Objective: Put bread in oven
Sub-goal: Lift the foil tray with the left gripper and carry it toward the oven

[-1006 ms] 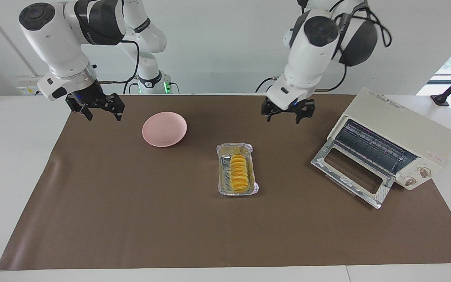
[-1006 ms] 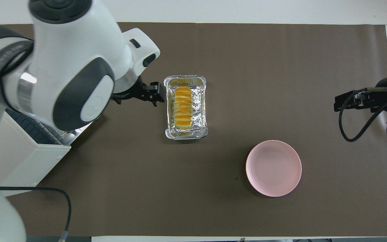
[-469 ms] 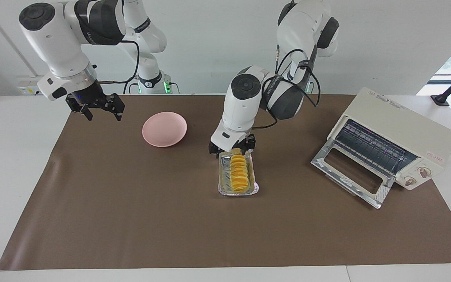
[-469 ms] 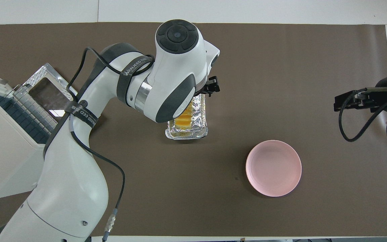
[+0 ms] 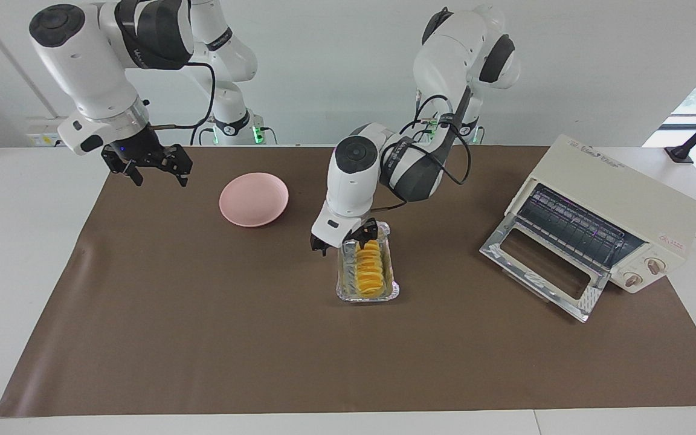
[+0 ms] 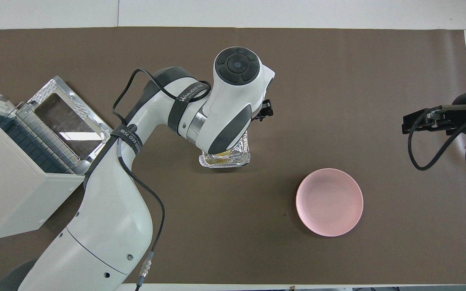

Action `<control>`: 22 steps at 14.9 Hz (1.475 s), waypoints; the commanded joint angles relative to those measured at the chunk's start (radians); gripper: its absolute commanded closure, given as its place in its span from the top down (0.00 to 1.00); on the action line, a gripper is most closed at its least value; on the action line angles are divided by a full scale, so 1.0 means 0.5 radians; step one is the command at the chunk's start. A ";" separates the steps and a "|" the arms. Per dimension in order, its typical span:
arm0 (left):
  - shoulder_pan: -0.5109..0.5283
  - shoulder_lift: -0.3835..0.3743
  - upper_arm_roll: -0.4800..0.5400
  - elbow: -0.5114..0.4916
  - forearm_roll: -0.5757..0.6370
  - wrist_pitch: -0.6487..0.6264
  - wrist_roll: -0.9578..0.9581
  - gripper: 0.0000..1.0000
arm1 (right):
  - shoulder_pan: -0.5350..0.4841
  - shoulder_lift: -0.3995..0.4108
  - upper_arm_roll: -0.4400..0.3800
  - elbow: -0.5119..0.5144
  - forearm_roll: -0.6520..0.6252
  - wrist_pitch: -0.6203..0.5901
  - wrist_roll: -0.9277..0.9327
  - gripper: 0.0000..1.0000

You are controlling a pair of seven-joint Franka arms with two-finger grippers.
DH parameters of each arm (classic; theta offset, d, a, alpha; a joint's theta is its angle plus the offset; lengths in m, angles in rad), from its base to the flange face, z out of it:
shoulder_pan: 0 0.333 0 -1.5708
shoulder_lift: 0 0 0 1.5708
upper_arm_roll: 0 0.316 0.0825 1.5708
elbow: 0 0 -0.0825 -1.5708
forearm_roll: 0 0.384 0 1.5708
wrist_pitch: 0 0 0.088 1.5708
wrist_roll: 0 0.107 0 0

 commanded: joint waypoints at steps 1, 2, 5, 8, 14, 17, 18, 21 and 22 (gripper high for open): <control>-0.026 -0.031 0.033 -0.143 0.041 0.129 -0.053 1.00 | -0.024 -0.013 0.019 0.002 -0.031 -0.009 -0.012 1.00; -0.032 -0.022 0.033 -0.146 0.054 0.138 -0.053 1.00 | -0.024 -0.013 0.019 0.002 -0.031 -0.009 -0.015 1.00; -0.084 0.043 0.036 -0.146 0.112 0.185 -0.077 0.94 | -0.024 -0.013 0.019 0.002 -0.031 -0.009 -0.012 1.00; -0.087 0.055 0.033 -0.156 0.115 0.197 -0.080 0.72 | -0.024 -0.013 0.019 0.002 -0.031 -0.009 -0.012 1.00; -0.090 0.061 0.033 -0.278 0.118 0.289 -0.077 0.54 | -0.024 -0.013 0.019 0.002 -0.031 -0.009 -0.015 1.00; -0.090 0.055 0.033 -0.297 0.115 0.289 -0.080 0.37 | -0.024 -0.013 0.019 0.002 -0.031 -0.009 -0.012 1.00; -0.078 0.055 0.033 -0.288 0.106 0.289 -0.080 0.24 | -0.024 -0.013 0.019 0.002 -0.031 -0.009 -0.012 1.00; -0.069 0.049 0.043 -0.272 0.091 0.252 -0.086 0.00 | -0.024 -0.013 0.019 0.002 -0.031 -0.009 -0.015 1.00; -0.066 0.052 0.043 -0.260 0.069 0.249 -0.105 0.00 | -0.024 -0.013 0.019 0.002 -0.031 -0.009 -0.012 1.00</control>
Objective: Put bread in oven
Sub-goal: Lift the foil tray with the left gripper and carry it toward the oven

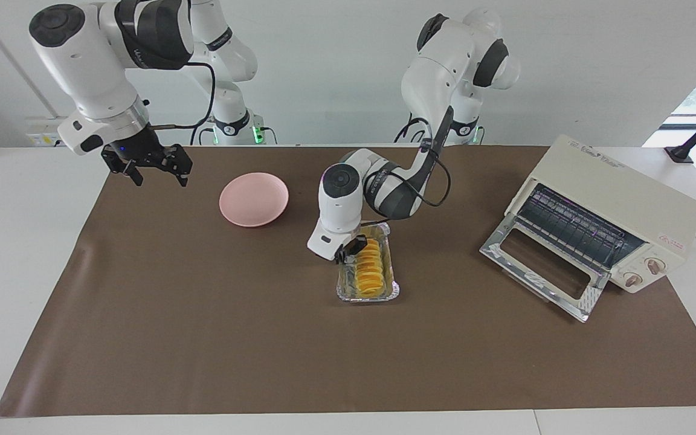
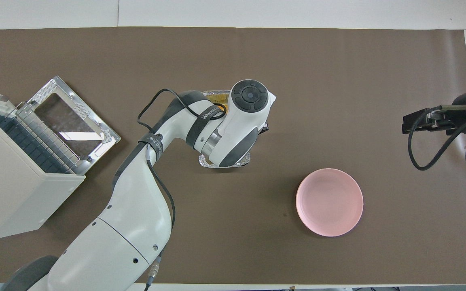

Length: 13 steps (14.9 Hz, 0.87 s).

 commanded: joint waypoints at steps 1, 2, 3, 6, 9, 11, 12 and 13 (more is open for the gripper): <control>0.004 -0.024 0.019 -0.002 -0.021 -0.009 -0.066 0.00 | -0.024 -0.013 0.019 0.002 -0.031 -0.009 -0.012 1.00; 0.007 -0.027 0.019 0.004 -0.024 -0.036 -0.066 0.00 | -0.024 -0.013 0.019 0.002 -0.031 -0.009 -0.012 1.00; 0.014 -0.033 0.022 0.020 -0.030 -0.076 -0.063 0.00 | -0.024 -0.013 0.019 0.002 -0.031 -0.009 -0.015 1.00; 0.093 -0.039 0.025 0.167 -0.082 -0.257 -0.063 0.00 | -0.024 -0.013 0.019 0.002 -0.031 -0.009 -0.012 1.00; 0.097 -0.045 0.147 0.256 -0.097 -0.453 -0.130 0.00 | -0.024 -0.013 0.019 0.002 -0.031 -0.009 -0.015 1.00; 0.100 -0.052 0.224 0.302 -0.110 -0.619 -0.146 0.00 | -0.024 -0.013 0.019 0.002 -0.031 -0.009 -0.012 1.00; 0.103 -0.052 0.283 0.323 -0.110 -0.729 -0.155 0.00 | -0.024 -0.013 0.019 0.002 -0.031 -0.009 -0.012 1.00; 0.103 -0.052 0.362 0.330 -0.110 -0.794 -0.152 0.00 | -0.024 -0.013 0.019 0.002 -0.031 -0.009 -0.012 1.00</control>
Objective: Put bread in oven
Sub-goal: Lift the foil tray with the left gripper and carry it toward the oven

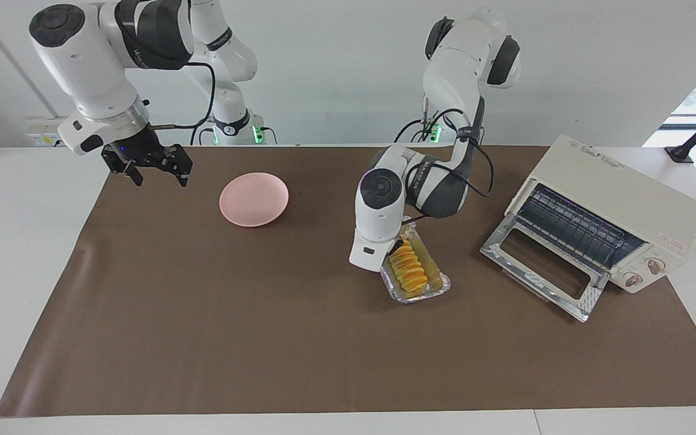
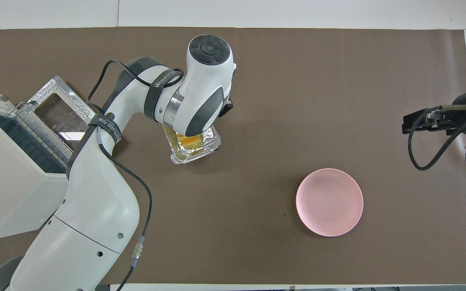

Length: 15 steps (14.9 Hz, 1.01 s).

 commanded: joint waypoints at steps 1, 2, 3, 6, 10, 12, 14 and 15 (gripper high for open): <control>-0.012 -0.020 0.218 0.037 -0.035 -0.201 -0.041 0.00 | -0.024 -0.013 0.019 0.002 -0.031 -0.009 -0.015 1.00; -0.012 -0.020 0.279 0.037 -0.035 -0.213 -0.041 0.00 | -0.024 -0.013 0.019 0.002 -0.031 -0.009 -0.012 1.00; 0.000 -0.020 0.344 0.037 -0.056 -0.247 -0.041 0.00 | -0.024 -0.013 0.019 0.002 -0.031 -0.009 -0.015 1.00; 0.058 -0.020 0.506 0.034 -0.108 -0.296 -0.032 0.00 | -0.024 -0.013 0.019 0.002 -0.031 -0.009 -0.015 1.00; 0.178 -0.084 0.528 0.016 -0.133 -0.308 -0.023 0.00 | -0.024 -0.013 0.019 0.002 -0.031 -0.009 -0.012 1.00; 0.270 -0.118 0.538 -0.018 -0.117 -0.336 0.008 0.00 | -0.024 -0.013 0.019 0.002 -0.031 -0.009 -0.012 1.00; 0.301 -0.139 0.559 -0.027 -0.093 -0.360 0.155 0.00 | -0.024 -0.013 0.019 0.002 -0.031 -0.009 -0.012 1.00; 0.328 -0.146 0.577 -0.027 -0.090 -0.376 0.222 0.00 | -0.024 -0.013 0.019 0.002 -0.031 -0.009 -0.012 1.00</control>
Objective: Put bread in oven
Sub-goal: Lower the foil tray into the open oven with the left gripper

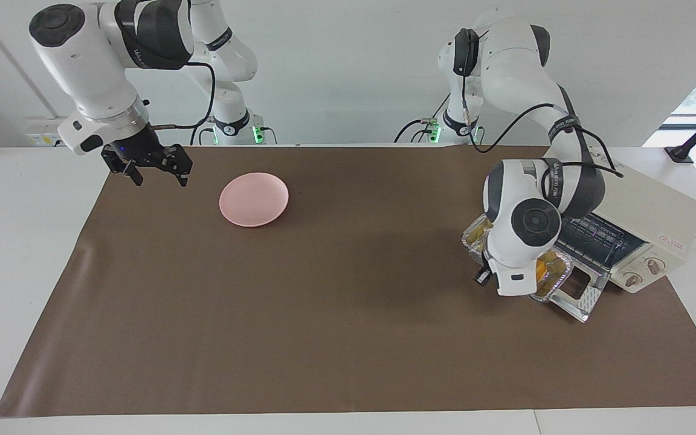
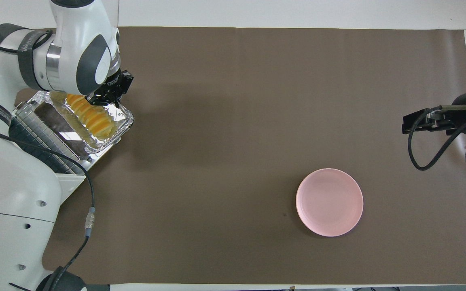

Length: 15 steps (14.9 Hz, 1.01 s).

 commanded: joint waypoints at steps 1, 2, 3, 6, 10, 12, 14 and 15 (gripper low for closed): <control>0.055 -0.082 0.033 -0.055 0.001 -0.053 0.184 0.00 | -0.024 -0.013 0.019 0.002 -0.031 -0.009 -0.012 1.00; 0.110 -0.091 0.036 -0.059 0.004 -0.053 0.257 0.00 | -0.024 -0.013 0.019 0.002 -0.031 -0.009 -0.012 1.00; 0.144 -0.106 0.042 -0.071 0.004 -0.053 0.328 0.00 | -0.024 -0.013 0.019 0.002 -0.031 -0.009 -0.012 1.00; 0.254 -0.125 0.045 -0.132 0.025 -0.019 0.435 0.00 | -0.024 -0.013 0.019 0.002 -0.031 -0.009 -0.015 1.00; 0.337 -0.189 0.066 -0.282 0.062 -0.022 0.467 0.00 | -0.024 -0.013 0.019 0.002 -0.031 -0.009 -0.012 1.00; 0.331 -0.214 0.088 -0.356 0.099 -0.016 0.424 0.00 | -0.024 -0.013 0.019 0.002 -0.031 -0.009 -0.012 1.00; 0.328 -0.226 0.088 -0.387 0.133 -0.013 0.393 0.00 | -0.024 -0.013 0.019 0.002 -0.031 -0.009 -0.012 1.00; 0.331 -0.232 0.088 -0.399 0.136 -0.013 0.363 0.00 | -0.024 -0.013 0.019 0.002 -0.031 -0.009 -0.012 1.00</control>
